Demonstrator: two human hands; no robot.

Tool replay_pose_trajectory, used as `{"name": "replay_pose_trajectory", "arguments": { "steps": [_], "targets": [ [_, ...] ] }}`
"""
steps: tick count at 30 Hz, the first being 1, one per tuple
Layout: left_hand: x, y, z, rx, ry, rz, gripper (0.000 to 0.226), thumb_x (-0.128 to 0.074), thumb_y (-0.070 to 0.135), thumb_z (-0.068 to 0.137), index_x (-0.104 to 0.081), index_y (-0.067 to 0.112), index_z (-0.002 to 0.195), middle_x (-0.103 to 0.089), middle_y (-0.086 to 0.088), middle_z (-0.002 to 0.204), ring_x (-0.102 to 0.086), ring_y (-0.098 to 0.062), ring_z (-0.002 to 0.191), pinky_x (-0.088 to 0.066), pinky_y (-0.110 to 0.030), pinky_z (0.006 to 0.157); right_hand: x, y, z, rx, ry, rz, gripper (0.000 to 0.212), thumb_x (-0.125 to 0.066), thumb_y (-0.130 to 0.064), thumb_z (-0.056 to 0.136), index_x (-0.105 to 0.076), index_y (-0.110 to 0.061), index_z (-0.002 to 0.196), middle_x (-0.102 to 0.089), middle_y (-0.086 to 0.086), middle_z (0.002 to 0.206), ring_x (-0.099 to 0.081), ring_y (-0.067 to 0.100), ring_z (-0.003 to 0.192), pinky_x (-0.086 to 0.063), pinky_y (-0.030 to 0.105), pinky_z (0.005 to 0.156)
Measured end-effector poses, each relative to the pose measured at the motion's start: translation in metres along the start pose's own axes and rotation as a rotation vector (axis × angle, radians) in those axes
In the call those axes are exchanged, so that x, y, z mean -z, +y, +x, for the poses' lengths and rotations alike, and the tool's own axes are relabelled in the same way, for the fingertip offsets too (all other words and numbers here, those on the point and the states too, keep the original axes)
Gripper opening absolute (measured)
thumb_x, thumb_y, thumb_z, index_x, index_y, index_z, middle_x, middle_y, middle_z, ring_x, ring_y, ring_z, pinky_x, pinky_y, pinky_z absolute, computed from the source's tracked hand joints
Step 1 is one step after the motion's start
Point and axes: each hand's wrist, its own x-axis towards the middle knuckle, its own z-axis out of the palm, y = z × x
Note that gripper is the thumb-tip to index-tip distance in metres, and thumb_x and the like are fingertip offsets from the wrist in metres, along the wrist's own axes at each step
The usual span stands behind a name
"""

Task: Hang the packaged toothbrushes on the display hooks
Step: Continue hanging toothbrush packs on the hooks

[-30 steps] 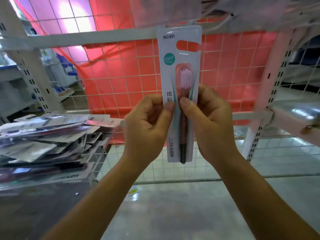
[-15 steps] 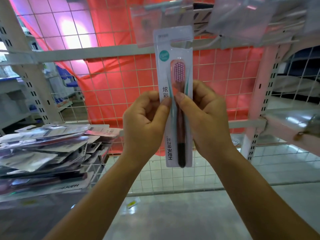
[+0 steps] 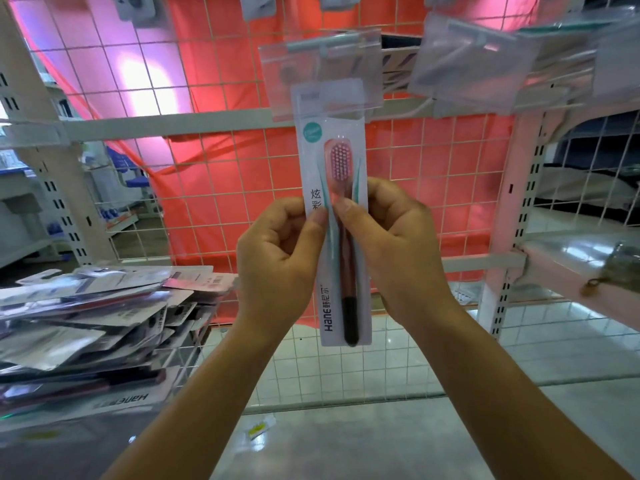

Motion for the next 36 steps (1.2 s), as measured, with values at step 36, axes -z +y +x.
{"name": "replay_pose_trajectory", "arguments": {
  "steps": [36],
  "targets": [
    [-0.011, -0.072, 0.057, 0.385, -0.253, 0.772, 0.040, -0.057, 0.024, 0.094, -0.055, 0.010, 0.131, -0.064, -0.007, 0.126, -0.059, -0.026, 0.113, -0.044, -0.029, 0.092, -0.010, 0.123, 0.142, -0.200, 0.154, -0.385, 0.029, -0.057, -0.039, 0.094, -0.057, -0.014, 0.080, -0.060, -0.001, 0.078, -0.059, 0.017, 0.073, -0.046, 0.028, 0.062]
  ]
}}
